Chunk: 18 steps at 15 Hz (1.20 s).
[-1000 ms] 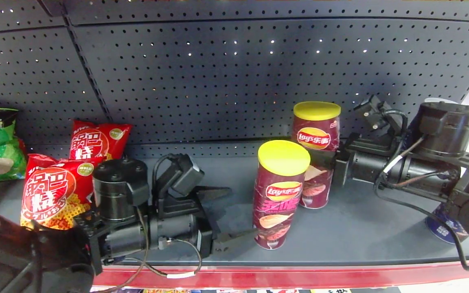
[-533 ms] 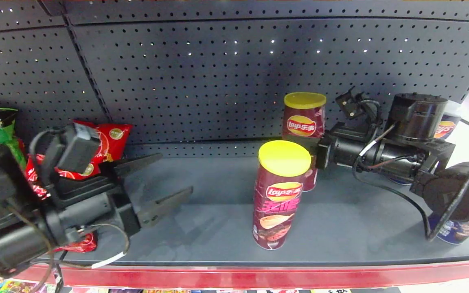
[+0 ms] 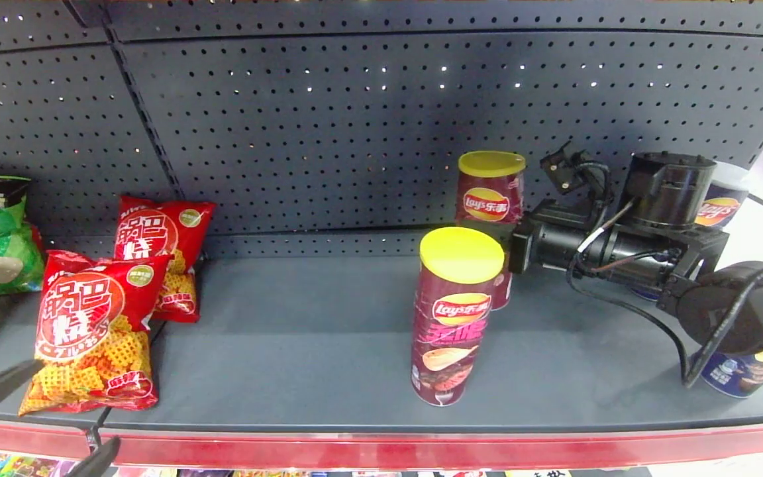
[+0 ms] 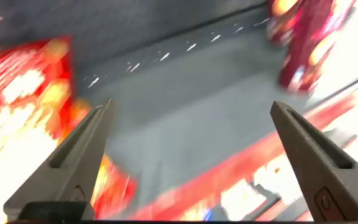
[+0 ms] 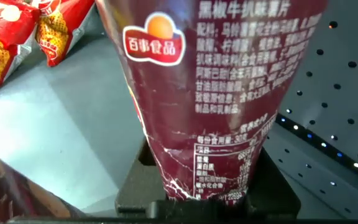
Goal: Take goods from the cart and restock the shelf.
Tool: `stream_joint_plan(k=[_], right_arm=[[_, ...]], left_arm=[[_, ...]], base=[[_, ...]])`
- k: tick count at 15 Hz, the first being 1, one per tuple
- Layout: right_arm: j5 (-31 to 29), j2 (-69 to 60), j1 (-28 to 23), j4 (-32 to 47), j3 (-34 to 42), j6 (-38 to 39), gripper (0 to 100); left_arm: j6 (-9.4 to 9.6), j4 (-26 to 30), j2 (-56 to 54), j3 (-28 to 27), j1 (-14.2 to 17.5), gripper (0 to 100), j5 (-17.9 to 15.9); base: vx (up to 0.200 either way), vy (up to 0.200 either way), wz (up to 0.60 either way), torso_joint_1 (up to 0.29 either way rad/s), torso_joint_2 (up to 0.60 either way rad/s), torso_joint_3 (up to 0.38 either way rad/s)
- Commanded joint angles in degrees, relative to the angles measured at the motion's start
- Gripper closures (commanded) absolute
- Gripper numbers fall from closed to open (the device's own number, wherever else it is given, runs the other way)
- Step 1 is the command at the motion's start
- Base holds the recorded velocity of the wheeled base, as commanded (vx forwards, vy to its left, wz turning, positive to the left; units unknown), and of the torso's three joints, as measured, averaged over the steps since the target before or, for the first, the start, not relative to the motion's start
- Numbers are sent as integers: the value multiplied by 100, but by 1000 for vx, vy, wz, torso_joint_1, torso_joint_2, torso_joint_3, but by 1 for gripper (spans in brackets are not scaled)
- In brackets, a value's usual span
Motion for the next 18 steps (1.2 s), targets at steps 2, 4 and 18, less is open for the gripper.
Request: stream_joint_plan(k=[2, 4, 18], right_arm=[[19, -7, -20, -26, -5, 7, 100], [19, 2, -38, -97, -67, 7, 100], [10, 187, -73, -132, -436, 157, 100]], left_arm=[[155, 2430, -3010, 177, 1096, 0, 42], [199, 2667, -3010, 291, 1096, 0, 209], [-803, 3361, -3001, 282, 788, 0, 2205]], base=[[0, 0, 0, 0, 0, 0], [0, 0, 0, 0, 0, 0], [0, 0, 0, 0, 0, 0]])
